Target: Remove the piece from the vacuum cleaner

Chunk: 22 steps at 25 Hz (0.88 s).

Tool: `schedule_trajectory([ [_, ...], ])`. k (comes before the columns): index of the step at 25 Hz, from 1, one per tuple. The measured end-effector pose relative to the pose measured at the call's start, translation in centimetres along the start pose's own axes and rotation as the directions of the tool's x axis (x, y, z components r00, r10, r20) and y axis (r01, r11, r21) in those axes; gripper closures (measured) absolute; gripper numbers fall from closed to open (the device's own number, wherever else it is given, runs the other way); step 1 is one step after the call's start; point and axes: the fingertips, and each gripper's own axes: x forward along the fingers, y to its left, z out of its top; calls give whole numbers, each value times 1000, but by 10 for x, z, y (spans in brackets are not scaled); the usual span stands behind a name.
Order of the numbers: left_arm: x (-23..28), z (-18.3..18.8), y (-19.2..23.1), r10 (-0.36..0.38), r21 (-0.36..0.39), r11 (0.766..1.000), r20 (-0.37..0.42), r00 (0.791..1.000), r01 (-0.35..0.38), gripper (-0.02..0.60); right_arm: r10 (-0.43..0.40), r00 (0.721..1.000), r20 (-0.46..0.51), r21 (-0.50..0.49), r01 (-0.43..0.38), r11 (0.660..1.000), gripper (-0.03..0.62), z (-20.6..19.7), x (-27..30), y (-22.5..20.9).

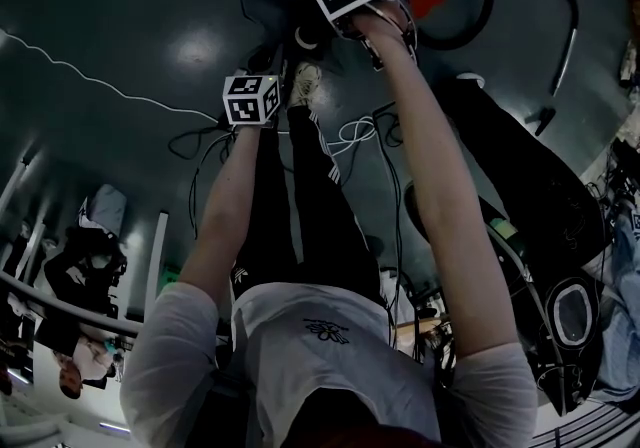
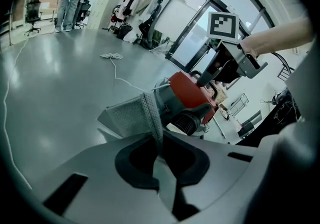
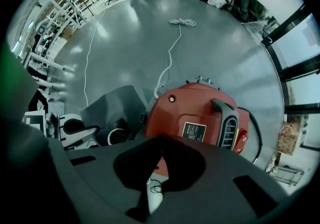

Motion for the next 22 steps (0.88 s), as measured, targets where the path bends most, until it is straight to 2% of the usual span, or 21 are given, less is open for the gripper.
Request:
schedule_trajectory([
  [2, -12, -11, 6, 19, 19, 1000, -19, 1000, -18, 564, -33, 999, 7, -21, 33, 999, 583, -4, -6, 10],
  [4, -43, -33, 30, 100, 32, 995, -69, 993, -98, 565, -61, 998, 19, -28, 61, 998, 583, -6, -19, 21],
  [6, -85, -55, 59, 175, 1, 984, -100, 979, -176, 565, -48, 998, 28, -16, 49, 999, 583, -4, -26, 26],
  [8, -104, -61, 70, 185, -19, 982, -105, 977, -188, 565, -40, 999, 20, -10, 40, 999, 583, -1, -23, 15],
  [12, -69, -36, 55, 148, 6, 989, -89, 985, -148, 565, -50, 998, -42, -32, 48, 998, 583, 2, 1, -8],
  [16, -57, -7, 46, 133, 11, 991, -33, 991, -133, 565, -114, 993, -12, -74, 113, 991, 583, 6, 5, -7],
  [19, -66, 0, 51, 165, 11, 986, -21, 986, -165, 565, -124, 992, 9, -65, 124, 990, 583, 5, 3, -6],
  [22, -76, 13, 59, 242, 17, 970, -15, 970, -242, 565, -86, 995, 45, -17, 87, 996, 583, 6, 4, -8],
])
